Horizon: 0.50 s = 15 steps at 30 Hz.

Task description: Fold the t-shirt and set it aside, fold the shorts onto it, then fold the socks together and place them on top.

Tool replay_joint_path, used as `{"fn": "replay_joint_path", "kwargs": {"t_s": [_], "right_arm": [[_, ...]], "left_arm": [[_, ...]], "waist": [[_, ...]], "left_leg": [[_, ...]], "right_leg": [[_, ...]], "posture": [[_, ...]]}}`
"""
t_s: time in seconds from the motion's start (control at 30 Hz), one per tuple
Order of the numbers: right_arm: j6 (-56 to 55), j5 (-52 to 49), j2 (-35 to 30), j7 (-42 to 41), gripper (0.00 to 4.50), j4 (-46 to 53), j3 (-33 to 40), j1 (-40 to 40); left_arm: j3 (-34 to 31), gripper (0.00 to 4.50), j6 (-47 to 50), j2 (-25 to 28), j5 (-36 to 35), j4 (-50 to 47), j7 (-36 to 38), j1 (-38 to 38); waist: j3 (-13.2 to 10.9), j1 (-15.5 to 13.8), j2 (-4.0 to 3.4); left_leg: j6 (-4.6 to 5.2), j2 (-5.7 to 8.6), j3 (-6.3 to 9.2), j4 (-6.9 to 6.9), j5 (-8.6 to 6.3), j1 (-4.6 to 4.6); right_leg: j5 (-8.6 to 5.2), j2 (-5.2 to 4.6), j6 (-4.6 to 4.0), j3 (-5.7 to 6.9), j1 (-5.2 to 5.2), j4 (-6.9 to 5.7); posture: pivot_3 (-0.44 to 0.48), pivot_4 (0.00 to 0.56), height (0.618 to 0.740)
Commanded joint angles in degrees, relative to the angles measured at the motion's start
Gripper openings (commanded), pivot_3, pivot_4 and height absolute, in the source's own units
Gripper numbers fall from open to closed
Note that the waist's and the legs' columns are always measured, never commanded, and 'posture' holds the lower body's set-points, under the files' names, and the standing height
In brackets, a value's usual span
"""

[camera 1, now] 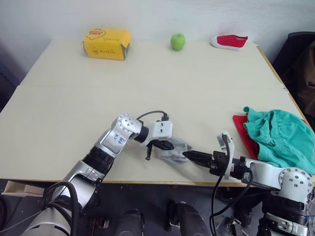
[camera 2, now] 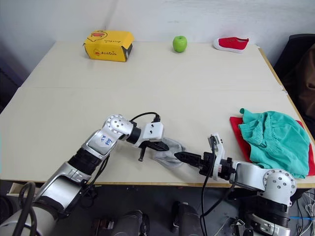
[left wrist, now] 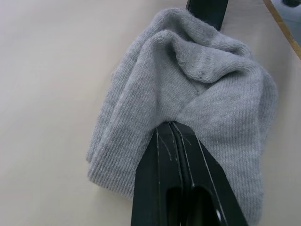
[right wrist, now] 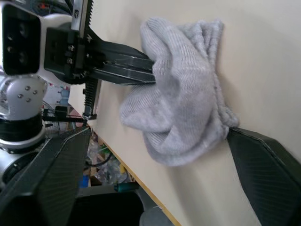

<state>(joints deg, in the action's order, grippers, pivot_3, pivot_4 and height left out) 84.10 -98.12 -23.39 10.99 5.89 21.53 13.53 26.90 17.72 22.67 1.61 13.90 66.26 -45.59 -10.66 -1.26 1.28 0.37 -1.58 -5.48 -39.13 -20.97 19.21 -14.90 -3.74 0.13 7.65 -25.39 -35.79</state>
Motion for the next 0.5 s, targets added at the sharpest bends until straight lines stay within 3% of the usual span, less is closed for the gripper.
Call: {"fn": "replay_joint_path", "kwargs": {"t_s": [0.03, 0.23, 0.33, 0.5], "right_arm": [[-7.07, -10.34, -1.96, 8.27, 4.44, -1.97, -8.48, 0.44], [-12.90, -11.39, -1.96, 11.47, 4.44, -5.83, -18.07, 4.47], [-14.21, -9.34, -2.05, 10.37, 3.84, -7.26, -19.54, 5.23], [-16.78, -9.32, -2.09, 10.08, 2.13, -7.34, -19.64, 5.07]], "left_arm": [[1.10, 0.00, 0.63, 0.11, 1.63, 0.07, -0.30, 0.96], [1.01, 0.00, 0.74, -0.02, 1.80, -0.04, -0.37, 0.80], [0.85, 0.00, 0.87, -0.14, 1.90, -0.06, -0.53, 0.74], [0.47, 0.00, 0.87, 0.52, 1.93, -0.66, -0.58, 1.49]], "waist": [[0.00, 0.08, 0.00], [0.00, 0.50, 0.00], [0.00, 0.66, 0.00], [0.00, 0.97, 0.01]], "left_leg": [[0.01, 0.00, 0.00, 0.00, 0.00, -0.01], [0.14, -0.03, -0.07, 0.03, -0.08, 0.05], [-0.03, -0.04, -0.08, 0.04, 0.02, 0.05], [-0.07, -0.05, -0.07, 0.04, 0.04, 0.05]], "right_leg": [[0.00, 0.00, 0.00, 0.00, 0.00, -0.01], [-0.01, 0.04, 0.04, -0.06, 0.02, -0.03], [-0.01, 0.05, 0.05, -0.07, 0.02, -0.02], [-0.01, 0.05, 0.05, -0.08, 0.02, -0.02]], "posture": [[0.000, 0.150, 0.740], [0.000, 0.150, 0.740], [0.000, 0.150, 0.740], [0.000, 0.150, 0.740]]}}
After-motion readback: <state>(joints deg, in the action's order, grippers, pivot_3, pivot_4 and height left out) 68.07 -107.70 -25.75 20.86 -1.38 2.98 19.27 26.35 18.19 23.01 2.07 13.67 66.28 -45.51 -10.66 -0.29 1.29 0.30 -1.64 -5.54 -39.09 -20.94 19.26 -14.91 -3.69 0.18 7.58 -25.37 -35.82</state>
